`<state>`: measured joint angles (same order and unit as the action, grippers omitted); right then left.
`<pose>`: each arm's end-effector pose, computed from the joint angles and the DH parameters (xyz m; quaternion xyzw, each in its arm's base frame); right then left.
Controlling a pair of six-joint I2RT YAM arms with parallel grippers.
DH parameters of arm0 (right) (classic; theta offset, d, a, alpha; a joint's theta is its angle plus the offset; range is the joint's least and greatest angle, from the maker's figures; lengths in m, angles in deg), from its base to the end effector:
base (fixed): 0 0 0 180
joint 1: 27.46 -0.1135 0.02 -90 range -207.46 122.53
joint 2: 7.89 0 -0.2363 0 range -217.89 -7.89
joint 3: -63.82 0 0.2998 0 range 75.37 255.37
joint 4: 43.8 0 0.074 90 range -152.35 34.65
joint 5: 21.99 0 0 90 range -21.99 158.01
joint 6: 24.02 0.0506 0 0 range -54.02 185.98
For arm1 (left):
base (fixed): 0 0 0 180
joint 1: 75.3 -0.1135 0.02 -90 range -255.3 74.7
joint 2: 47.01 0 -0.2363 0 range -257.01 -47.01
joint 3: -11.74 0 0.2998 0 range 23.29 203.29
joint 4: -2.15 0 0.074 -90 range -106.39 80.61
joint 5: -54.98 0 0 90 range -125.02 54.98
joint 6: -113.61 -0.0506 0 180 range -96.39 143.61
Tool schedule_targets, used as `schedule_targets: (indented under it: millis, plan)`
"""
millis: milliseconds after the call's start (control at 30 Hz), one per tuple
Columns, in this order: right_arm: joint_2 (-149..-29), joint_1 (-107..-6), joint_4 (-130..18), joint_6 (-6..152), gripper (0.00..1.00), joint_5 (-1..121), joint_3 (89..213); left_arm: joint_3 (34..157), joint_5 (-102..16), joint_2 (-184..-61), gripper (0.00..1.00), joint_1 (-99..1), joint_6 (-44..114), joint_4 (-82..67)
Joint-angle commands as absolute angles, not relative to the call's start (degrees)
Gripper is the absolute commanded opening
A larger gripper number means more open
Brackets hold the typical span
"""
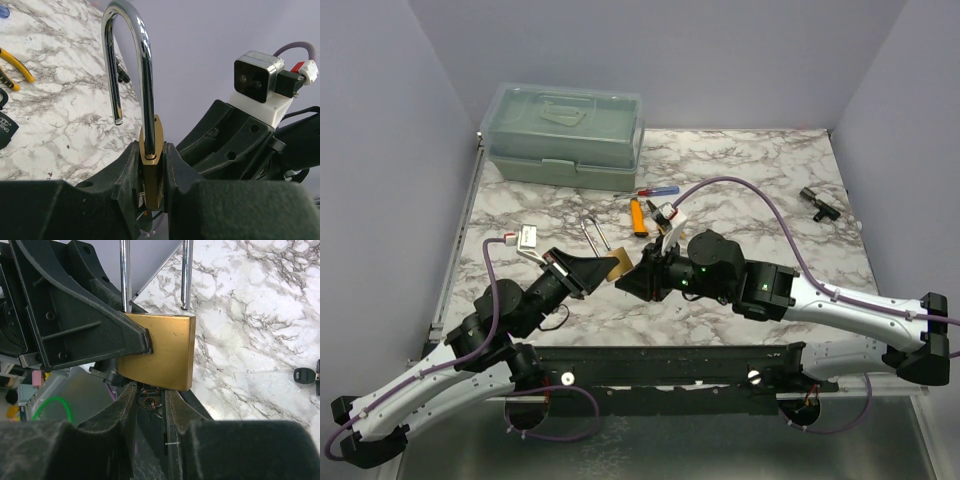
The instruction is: Unlock with the key
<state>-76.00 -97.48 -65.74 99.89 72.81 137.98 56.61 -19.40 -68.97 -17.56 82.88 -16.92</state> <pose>0.1235 0.3272 0.3303 -0.2231 0.7659 0.4536 0.3973 0.1180 -0.1614 0.3268 -0.1083 0.6753 -0.5685 0.4572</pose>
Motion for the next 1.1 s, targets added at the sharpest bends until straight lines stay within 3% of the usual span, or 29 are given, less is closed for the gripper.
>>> schedule_targets:
  millis: [0, 1067]
  plan:
    - [-74.4, -96.3, -59.6, 100.9, 0.00, 71.1, 137.6, 58.5, -25.7, -68.7, 0.00, -17.3, 82.8, -11.8]
    - [-68.6, -91.8, -42.3, 102.4, 0.00, 52.1, 128.4, 59.2, -43.0, -71.7, 0.00, -17.3, 78.9, -1.6]
